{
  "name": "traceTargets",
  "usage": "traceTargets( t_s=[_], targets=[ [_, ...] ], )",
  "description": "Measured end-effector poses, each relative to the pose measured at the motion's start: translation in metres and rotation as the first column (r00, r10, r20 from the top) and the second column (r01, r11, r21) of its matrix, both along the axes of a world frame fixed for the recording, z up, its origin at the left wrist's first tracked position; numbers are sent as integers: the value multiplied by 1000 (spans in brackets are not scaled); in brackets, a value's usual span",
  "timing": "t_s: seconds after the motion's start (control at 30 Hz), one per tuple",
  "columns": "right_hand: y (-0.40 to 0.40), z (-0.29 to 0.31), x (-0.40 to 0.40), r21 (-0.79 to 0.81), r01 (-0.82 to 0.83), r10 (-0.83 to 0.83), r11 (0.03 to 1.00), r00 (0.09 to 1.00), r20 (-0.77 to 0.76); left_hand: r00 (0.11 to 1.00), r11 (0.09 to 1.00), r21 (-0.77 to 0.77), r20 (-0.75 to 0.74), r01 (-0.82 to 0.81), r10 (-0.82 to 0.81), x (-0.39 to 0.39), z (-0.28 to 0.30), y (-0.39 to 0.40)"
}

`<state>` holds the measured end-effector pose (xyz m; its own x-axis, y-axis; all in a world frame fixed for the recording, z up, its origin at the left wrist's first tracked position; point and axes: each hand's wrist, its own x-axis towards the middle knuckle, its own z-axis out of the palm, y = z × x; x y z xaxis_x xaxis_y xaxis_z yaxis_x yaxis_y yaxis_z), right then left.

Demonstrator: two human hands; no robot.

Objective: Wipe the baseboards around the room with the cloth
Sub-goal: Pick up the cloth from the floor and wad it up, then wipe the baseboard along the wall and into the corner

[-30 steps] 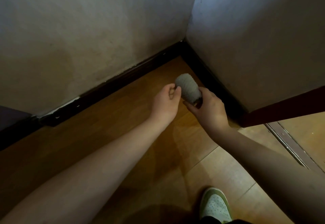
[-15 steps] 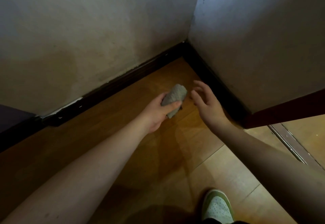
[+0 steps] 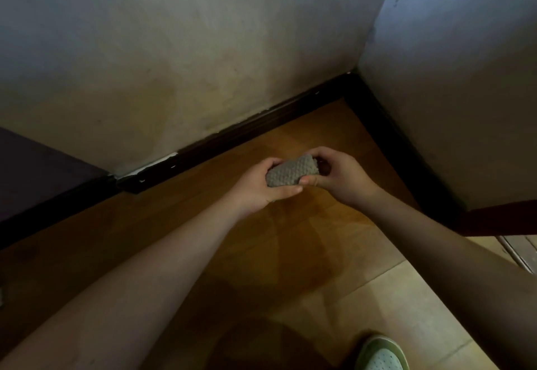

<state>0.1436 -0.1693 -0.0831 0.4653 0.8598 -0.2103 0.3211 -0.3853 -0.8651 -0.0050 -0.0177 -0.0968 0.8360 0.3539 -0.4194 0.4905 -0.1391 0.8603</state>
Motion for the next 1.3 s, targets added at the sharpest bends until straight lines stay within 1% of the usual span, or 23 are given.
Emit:
traceTargets(
  t_s=[0.1, 0.17, 0.27, 0.33, 0.37, 0.43, 0.53, 0.6, 0.67, 0.73, 0.87, 0.97, 1.1, 1.2, 1.3],
  targets=[
    [13, -13, 2, 55, -9, 13, 998, 997, -81, 999, 1000, -11, -22, 24, -24, -13, 1, 16],
    [31, -20, -3, 80, -42, 54, 996, 988, -143, 999, 999, 33, -43, 13, -11, -24, 3, 28],
    [65, -27, -22, 101, -69, 94, 993, 959, -267, 993, 988, 141, -92, -67, 80, -44, 9, 52],
    [86, -31, -39, 78, -142, 158, 987, 950, -270, 984, 977, 171, -104, -128, 147, -63, 13, 66],
    [95, -33, -47, 52, -191, 198, 980, 947, -253, 977, 970, 177, -109, -164, 185, -75, 15, 72],
    [109, -34, -60, -14, -263, 257, 965, 953, -158, 953, 945, 205, -107, -256, 282, -101, 19, 79],
    [123, -40, -82, -145, -361, 368, 921, 929, 25, 881, 859, 276, -77, -432, 468, -143, 24, 86],
    [127, -51, -101, -216, -432, 472, 876, 860, 193, 812, 787, 300, -63, -540, 581, -169, 24, 86],
    [132, -65, -121, -246, -499, 556, 831, 741, 377, 740, 709, 316, -29, -631, 672, -191, 24, 82],
    [137, -81, -139, -251, -556, 597, 792, 621, 508, 688, 653, 336, -19, -679, 725, -208, 21, 76],
    [144, -110, -173, -313, -605, 656, 732, 503, 563, 591, 559, 384, -39, -735, 805, -238, 22, 62],
    [149, -126, -184, -356, -611, 684, 707, 462, 565, 518, 495, 401, -58, -771, 854, -259, 25, 53],
    [154, -130, -184, -395, -603, 700, 693, 433, 567, 504, 504, 413, -118, -759, 856, -283, 35, 44],
    [153, -126, -184, -423, -593, 710, 685, 413, 571, 518, 530, 443, -159, -724, 841, -296, 47, 41],
    [155, -123, -183, -439, -585, 714, 682, 402, 573, 502, 522, 431, -170, -736, 848, -307, 50, 49]
  ],
)
